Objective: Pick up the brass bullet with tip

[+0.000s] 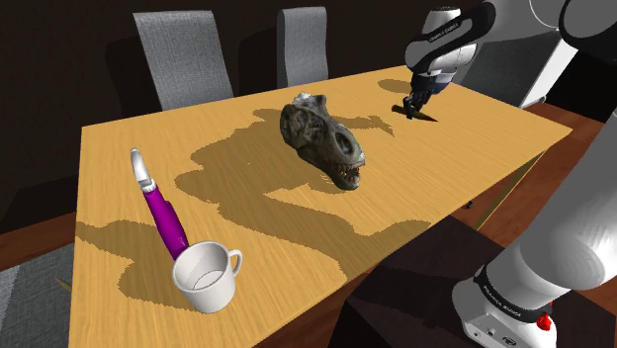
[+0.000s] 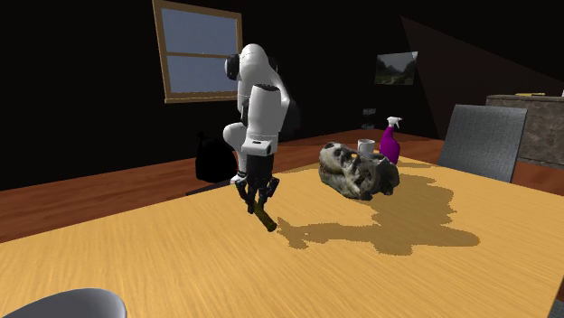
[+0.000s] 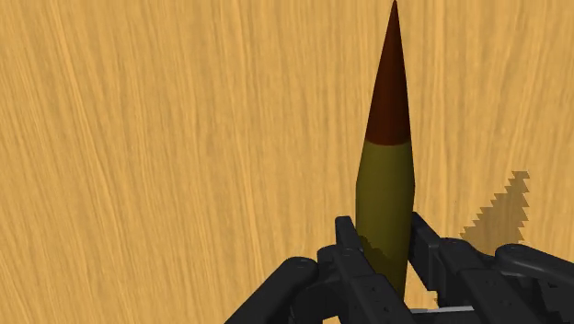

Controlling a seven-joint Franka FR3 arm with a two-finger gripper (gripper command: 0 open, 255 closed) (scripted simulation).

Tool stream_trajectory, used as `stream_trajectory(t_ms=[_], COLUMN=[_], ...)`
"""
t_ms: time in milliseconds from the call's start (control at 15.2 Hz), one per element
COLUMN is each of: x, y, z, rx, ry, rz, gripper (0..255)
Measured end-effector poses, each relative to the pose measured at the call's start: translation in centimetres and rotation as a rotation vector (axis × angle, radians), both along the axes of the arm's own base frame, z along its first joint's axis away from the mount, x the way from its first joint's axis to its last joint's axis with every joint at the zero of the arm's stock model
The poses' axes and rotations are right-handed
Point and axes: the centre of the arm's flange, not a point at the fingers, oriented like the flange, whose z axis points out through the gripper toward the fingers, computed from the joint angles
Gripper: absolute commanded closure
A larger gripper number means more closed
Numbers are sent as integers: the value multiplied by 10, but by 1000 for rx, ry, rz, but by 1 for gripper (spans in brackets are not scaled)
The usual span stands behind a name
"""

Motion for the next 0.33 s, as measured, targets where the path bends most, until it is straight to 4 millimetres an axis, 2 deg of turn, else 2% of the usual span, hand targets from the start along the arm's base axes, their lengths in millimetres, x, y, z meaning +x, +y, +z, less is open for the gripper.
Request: stream_trajectory(t_ms=[330], x=[2], y=[0], z=[23], rx=[0], ry=[0], rz=[0], gripper=[255])
